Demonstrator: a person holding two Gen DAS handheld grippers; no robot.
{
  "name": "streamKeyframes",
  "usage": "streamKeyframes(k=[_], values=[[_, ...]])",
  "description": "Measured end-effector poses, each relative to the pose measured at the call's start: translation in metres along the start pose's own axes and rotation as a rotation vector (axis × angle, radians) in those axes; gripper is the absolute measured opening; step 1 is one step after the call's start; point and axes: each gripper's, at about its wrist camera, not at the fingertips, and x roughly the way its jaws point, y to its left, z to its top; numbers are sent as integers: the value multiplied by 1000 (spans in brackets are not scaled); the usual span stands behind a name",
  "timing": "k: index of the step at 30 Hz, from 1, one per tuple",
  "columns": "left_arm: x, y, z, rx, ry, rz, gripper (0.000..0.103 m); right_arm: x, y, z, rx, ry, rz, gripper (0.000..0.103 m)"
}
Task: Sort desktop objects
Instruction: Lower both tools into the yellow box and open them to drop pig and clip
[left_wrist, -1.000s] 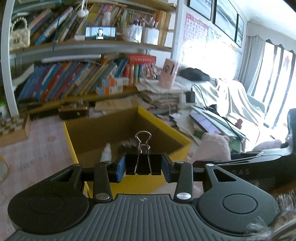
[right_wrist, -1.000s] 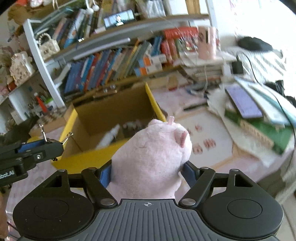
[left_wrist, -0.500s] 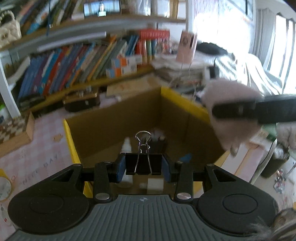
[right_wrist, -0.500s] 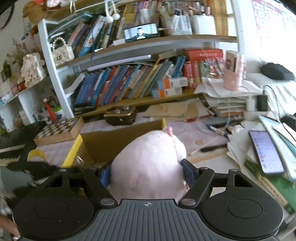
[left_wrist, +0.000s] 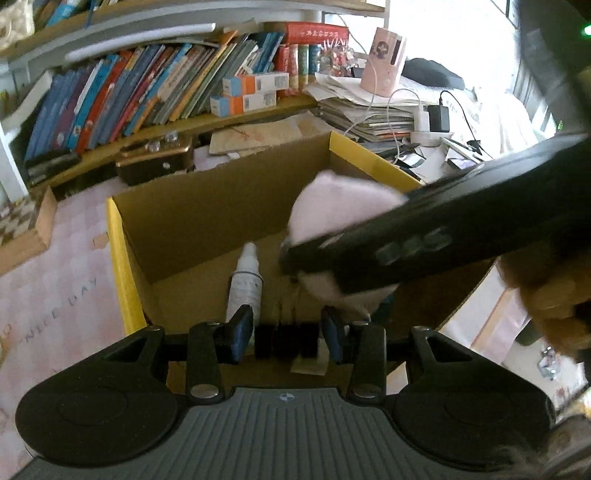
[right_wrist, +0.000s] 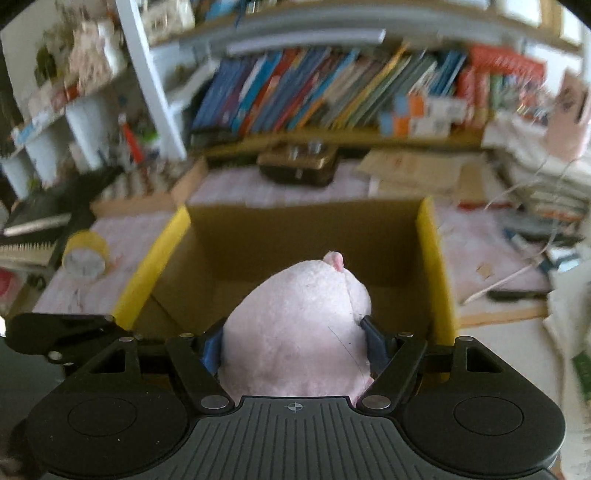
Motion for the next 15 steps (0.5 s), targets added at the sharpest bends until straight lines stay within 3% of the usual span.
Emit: streamKeyframes(k=[4, 7, 8, 10, 15], values=[[-1, -2, 0, -1, 5, 5, 40, 23, 1, 2, -22, 103, -4, 75], [-4, -4, -1, 9, -7, 3, 47, 32, 0, 0, -29, 160, 1, 77], [-6, -6, -1, 19, -17, 21, 55, 33, 1, -1, -35, 169, -2, 77], [-8, -6, -1, 14, -36, 66, 75, 31, 2, -1, -36, 160, -1, 79], [-24, -4, -4, -2, -76, 57, 83, 20, 1, -1, 3, 110, 14, 88]])
